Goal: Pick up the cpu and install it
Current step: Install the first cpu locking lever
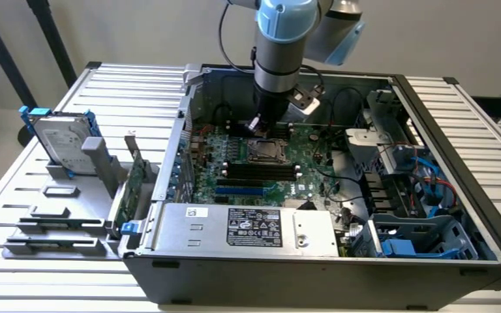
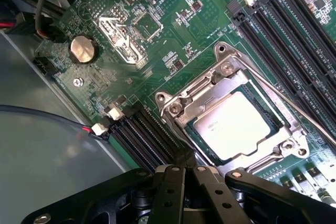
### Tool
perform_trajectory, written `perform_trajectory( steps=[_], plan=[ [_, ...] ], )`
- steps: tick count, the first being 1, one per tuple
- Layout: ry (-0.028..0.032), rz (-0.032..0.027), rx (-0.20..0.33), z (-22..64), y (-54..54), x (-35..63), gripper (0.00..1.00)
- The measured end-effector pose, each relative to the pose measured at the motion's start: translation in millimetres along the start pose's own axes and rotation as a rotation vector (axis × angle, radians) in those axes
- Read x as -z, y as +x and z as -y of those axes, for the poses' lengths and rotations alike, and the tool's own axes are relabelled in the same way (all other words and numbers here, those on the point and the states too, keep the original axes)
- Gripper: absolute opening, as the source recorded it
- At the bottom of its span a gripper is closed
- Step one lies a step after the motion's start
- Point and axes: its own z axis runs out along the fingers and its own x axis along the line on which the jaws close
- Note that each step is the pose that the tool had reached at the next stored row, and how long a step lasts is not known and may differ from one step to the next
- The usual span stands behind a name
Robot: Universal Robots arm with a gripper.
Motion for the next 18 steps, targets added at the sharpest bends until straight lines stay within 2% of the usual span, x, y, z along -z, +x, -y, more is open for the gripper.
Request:
perform_trajectory(
  steps=[9,18],
  plan=[
    [-0.0001,0.0002,0.000,-6.4,5.8,-0.6,0.11],
    [-0.0002,0.0002,0.000,-9.0,7.9,-1.3,0.11]
  ],
)
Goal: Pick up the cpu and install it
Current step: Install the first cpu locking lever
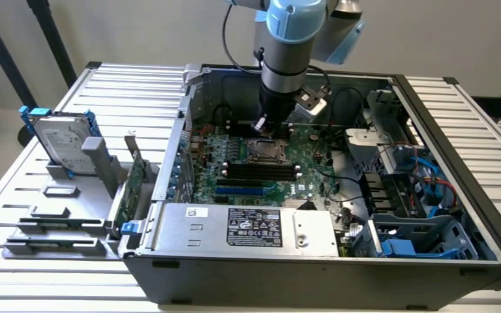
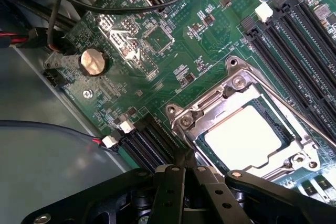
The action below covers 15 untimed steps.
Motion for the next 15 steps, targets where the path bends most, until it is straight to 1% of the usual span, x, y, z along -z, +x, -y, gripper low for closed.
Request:
perform_trajectory(
  steps=[6,8,11,13,15],
  plan=[
    [0.0006,0.0004,0.000,-1.9,1.7,0.0,0.11],
    [0.0032,0.0011,-0.001,-2.4,2.1,0.0,0.11],
    [0.0097,0.0018,-0.002,-3.1,2.1,0.0,0.11],
    [0.0177,0.0018,-0.004,-3.6,1.9,0.2,0.11],
    [0.0272,-0.0010,-0.005,-4.4,1.6,0.3,0.11]
  ],
)
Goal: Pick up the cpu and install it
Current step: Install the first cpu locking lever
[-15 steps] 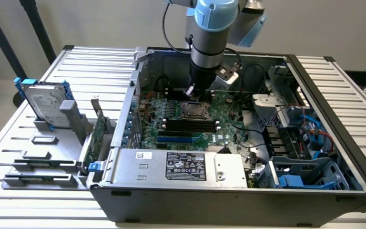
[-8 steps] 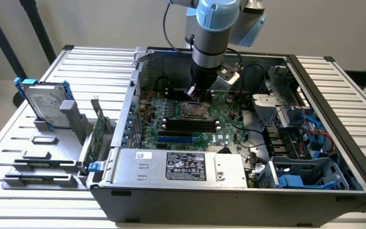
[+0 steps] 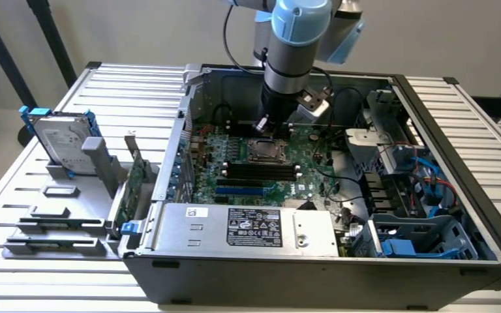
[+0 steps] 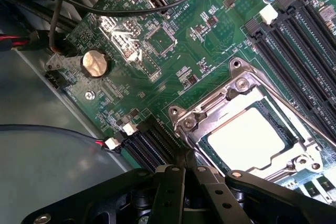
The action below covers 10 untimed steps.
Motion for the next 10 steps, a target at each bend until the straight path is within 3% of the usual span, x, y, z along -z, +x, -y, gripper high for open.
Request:
perform_trajectory(
  steps=[2,5,10],
  plan=[
    [0.0080,-0.0029,-0.001,-1.0,-0.3,0.2,0.11],
    [0.0148,-0.0074,-0.001,-2.4,-0.5,0.5,0.11],
    [0.0156,-0.0080,-0.002,-3.7,-1.0,0.9,0.11]
  ],
)
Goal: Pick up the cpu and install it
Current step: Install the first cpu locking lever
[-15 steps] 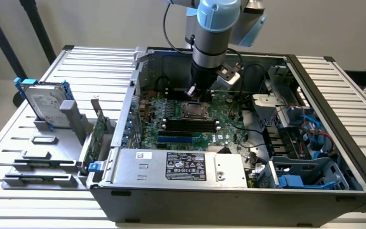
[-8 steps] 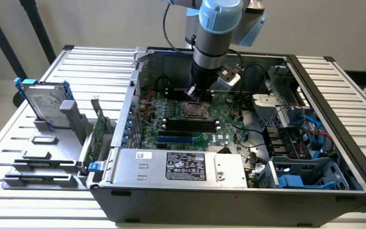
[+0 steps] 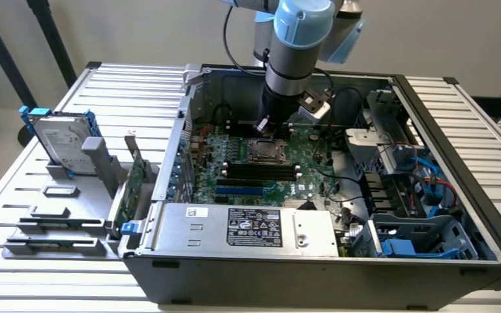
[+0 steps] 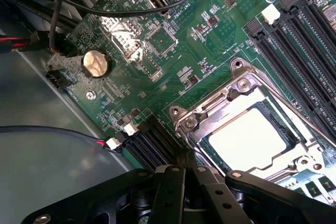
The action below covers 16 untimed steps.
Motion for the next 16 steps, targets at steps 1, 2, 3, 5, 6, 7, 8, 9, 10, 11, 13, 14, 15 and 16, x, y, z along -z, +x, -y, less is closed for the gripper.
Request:
perform_trajectory(
  steps=[1,2,3,5,6,7,8,9,10,11,13,14,15,16],
  plan=[
    [0.0001,0.0000,0.000,-0.1,-0.1,0.1,0.11],
    [0.0000,0.0000,0.000,-0.2,-0.2,0.1,0.11],
    [0.0000,0.0000,0.000,-0.4,-0.4,0.2,0.11],
    [0.0000,0.0000,0.000,-0.7,-0.7,0.3,0.11],
    [0.0001,0.0000,0.000,-0.9,-0.8,0.3,0.11],
    [0.0002,0.0000,0.000,-1.1,-0.9,0.4,0.11],
    [0.0003,-0.0002,0.000,-1.2,-1.0,0.4,0.11],
    [0.0003,-0.0003,0.000,-1.3,-1.1,0.4,0.11],
    [0.0004,-0.0004,0.000,-1.4,-1.2,0.5,0.11],
    [0.0005,-0.0004,0.000,-1.4,-1.2,0.5,0.11],
    [0.0008,-0.0006,0.001,-1.4,-1.3,0.6,0.11],
    [0.0010,-0.0008,0.001,-1.4,-1.3,0.6,0.11],
    [0.0012,-0.0010,0.001,-1.4,-1.3,0.7,0.11],
    [0.0013,-0.0011,0.001,-1.4,-1.3,0.9,0.11]
  ],
)
